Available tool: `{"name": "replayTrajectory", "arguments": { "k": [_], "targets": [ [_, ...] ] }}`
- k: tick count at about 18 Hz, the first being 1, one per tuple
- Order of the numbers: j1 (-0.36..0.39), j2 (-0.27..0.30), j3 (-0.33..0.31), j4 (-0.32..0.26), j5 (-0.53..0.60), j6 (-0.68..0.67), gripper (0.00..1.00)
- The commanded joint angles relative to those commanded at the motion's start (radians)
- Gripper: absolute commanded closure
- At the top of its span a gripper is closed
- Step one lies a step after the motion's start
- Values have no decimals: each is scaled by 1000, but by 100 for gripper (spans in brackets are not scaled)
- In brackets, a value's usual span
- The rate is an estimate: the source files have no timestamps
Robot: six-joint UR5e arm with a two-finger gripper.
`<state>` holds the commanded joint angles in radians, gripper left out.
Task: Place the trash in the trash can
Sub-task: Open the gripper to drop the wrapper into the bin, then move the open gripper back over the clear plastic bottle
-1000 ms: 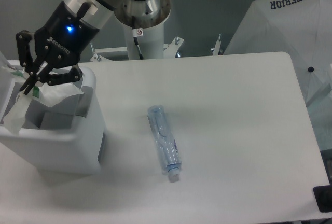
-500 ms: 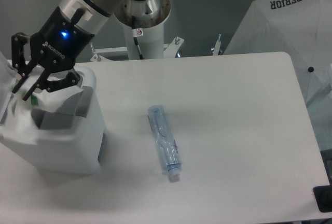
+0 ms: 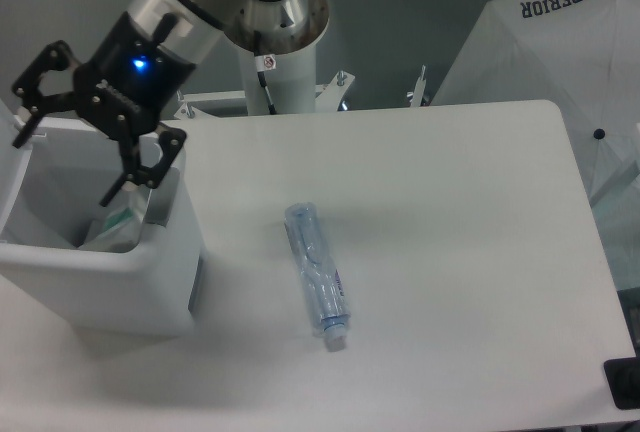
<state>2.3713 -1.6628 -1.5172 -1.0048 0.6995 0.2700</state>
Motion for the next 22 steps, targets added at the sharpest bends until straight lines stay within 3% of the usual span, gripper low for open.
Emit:
{"name": "replayTrajectory", "arguments": {
  "k": [4,8,12,19,22],
  "targets": [
    [57,-20,28,-2,8,0,0],
    [100,-84,40,-5,64,0,0],
    [106,-107,58,-8,141,0,0],
    [109,-207,143,-15,241,-5,0],
    [127,-247,141,-21,279,2,0]
  ]
}}
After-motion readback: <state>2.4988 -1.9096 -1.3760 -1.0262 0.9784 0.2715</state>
